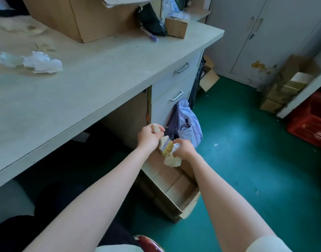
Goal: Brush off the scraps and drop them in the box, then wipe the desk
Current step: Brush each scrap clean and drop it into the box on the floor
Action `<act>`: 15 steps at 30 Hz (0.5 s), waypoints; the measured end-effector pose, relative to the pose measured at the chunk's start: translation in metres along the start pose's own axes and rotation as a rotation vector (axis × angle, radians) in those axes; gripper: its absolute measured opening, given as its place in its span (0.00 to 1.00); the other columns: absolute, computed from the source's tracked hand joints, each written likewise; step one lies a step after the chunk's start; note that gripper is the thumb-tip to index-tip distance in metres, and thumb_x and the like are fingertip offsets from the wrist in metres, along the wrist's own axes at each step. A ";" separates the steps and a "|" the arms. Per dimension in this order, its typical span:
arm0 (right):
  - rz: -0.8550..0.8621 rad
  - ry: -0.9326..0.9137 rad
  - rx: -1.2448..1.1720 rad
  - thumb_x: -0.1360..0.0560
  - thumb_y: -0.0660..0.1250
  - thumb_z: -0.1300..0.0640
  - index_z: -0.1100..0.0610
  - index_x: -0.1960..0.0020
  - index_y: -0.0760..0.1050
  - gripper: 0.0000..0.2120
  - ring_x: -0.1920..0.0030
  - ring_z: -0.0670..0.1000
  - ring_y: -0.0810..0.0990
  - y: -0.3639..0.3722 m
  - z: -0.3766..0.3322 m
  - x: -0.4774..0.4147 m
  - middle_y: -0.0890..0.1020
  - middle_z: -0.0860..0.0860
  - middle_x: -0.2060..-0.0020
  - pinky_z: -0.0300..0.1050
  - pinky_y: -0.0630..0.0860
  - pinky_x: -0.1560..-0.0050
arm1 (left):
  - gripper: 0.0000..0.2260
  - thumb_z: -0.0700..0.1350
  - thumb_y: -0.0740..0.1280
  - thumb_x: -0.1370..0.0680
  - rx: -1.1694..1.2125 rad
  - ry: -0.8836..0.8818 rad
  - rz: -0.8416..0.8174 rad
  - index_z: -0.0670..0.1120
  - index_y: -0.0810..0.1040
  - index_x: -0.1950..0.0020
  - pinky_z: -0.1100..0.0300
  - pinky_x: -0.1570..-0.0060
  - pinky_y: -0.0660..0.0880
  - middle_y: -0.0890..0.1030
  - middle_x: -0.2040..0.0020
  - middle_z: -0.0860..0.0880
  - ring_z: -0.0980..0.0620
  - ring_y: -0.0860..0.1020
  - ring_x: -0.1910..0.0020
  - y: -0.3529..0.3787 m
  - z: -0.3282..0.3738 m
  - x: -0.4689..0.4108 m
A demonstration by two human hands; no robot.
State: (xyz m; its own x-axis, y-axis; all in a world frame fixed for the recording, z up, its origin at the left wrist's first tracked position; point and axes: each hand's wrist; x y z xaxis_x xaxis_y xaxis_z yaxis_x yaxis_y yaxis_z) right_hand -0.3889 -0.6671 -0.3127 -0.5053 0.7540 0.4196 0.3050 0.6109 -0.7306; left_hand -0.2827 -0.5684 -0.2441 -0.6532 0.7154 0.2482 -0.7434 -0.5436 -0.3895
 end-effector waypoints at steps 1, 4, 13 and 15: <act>-0.018 -0.004 0.045 0.30 0.65 0.65 0.52 0.32 0.69 0.28 0.40 0.58 0.73 0.002 0.002 0.000 0.67 0.57 0.36 0.45 0.73 0.43 | 0.08 0.40 0.65 0.24 -0.030 -0.003 0.000 0.52 0.78 0.60 0.66 0.66 0.70 0.78 0.60 0.53 0.54 0.75 0.59 0.001 -0.005 0.000; -0.050 -0.017 0.124 0.30 0.64 0.65 0.53 0.32 0.68 0.27 0.41 0.58 0.72 0.001 0.006 0.000 0.67 0.58 0.38 0.44 0.72 0.43 | 0.07 0.40 0.64 0.23 -0.088 -0.007 0.010 0.51 0.79 0.56 0.70 0.68 0.68 0.78 0.56 0.52 0.54 0.75 0.56 0.002 -0.017 0.001; 0.110 -0.024 -0.184 0.31 0.65 0.65 0.56 0.39 0.75 0.21 0.45 0.55 0.75 -0.022 -0.021 0.001 0.76 0.56 0.40 0.41 0.70 0.50 | 0.04 0.42 0.66 0.23 -0.125 0.117 0.019 0.50 0.78 0.53 0.62 0.55 0.71 0.78 0.52 0.51 0.53 0.75 0.53 -0.026 0.008 0.001; 0.189 -0.046 -0.295 0.30 0.64 0.65 0.56 0.40 0.76 0.19 0.49 0.53 0.76 -0.032 -0.036 0.001 0.78 0.55 0.41 0.40 0.70 0.52 | 0.04 0.42 0.65 0.23 -0.155 0.234 0.046 0.49 0.77 0.50 0.65 0.58 0.70 0.78 0.52 0.50 0.54 0.75 0.54 -0.038 0.027 0.003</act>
State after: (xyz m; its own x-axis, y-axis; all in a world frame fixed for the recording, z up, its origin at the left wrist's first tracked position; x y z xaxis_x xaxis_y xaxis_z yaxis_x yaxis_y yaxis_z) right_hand -0.3703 -0.6768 -0.2696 -0.4514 0.8527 0.2628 0.6132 0.5104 -0.6029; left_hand -0.2601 -0.5573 -0.2050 -0.6211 0.7834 0.0230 -0.6717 -0.5170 -0.5307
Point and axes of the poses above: each hand's wrist, its own x-axis away from the middle knuckle, its own y-axis out of the palm, z = x × y
